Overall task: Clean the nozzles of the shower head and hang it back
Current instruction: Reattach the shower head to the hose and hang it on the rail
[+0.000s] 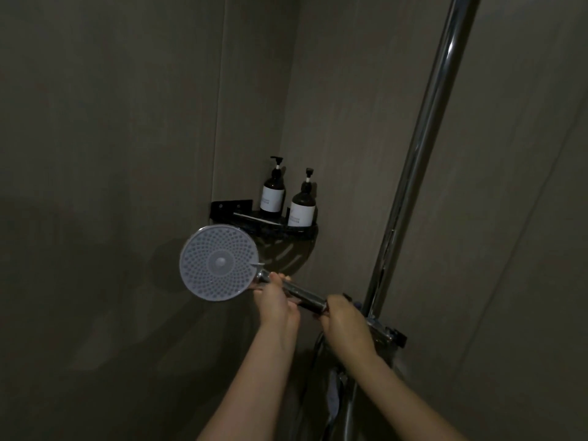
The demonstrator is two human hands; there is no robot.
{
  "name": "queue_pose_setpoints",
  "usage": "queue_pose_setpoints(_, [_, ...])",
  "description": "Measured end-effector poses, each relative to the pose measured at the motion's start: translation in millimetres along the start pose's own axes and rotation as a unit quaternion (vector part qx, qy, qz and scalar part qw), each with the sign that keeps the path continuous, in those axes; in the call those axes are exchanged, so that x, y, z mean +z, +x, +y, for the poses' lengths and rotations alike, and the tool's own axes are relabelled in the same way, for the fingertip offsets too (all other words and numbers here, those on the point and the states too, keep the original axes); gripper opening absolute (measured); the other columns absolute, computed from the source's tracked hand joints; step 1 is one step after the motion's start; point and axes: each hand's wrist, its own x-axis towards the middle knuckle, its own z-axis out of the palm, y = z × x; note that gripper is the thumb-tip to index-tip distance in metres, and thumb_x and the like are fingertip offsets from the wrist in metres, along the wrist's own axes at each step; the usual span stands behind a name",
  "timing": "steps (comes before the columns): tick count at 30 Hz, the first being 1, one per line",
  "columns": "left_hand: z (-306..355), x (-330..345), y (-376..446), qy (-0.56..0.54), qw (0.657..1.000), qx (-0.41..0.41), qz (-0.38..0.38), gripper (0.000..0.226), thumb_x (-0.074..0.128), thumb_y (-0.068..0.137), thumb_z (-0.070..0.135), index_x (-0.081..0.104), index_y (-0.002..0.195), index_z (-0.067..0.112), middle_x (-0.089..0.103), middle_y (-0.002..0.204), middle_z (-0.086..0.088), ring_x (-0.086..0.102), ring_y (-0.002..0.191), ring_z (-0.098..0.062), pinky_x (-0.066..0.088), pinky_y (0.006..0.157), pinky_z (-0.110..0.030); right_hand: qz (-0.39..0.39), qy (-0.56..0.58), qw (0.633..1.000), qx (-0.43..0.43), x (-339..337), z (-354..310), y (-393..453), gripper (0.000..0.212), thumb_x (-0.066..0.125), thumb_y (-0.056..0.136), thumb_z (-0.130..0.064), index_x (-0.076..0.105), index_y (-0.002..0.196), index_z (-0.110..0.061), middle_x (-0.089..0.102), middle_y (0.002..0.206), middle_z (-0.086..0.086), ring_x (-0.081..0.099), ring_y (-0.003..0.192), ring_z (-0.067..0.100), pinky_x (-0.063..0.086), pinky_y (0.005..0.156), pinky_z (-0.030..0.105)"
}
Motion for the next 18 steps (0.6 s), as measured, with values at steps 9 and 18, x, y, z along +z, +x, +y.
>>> queue_pose_setpoints(9, [1,-1,-1,0.055,0.991,-0.043,-0.11,0.019,0.037,0.097,0.002,0.048,0.086,0.013,0.05,0.077,-0.003,0.05,0.071,-0.015,0.044,0.07,-0.03,-0.337,0.322,0.872,0.151,-19,24,24,0.023,0.073,0.077,-0.023,0.05,0.082,-0.019,0.052,0.061,-0.007,0.049,0.052,0.007,0.039,0.048,0.02])
queue_pose_setpoints(18, [3,-7,16,-0.042,0.996,-0.056,-0.057,0.006,0.045,0.095,0.01,0.05,0.094,0.013,0.051,0.083,-0.001,0.053,0.077,-0.012,0.047,0.092,-0.037,0.008,0.146,0.989,-0.009,-8,19,-3,0.017,0.059,0.088,-0.019,0.06,0.105,-0.021,0.048,0.09,-0.015,0.047,0.083,-0.002,0.032,0.067,0.002])
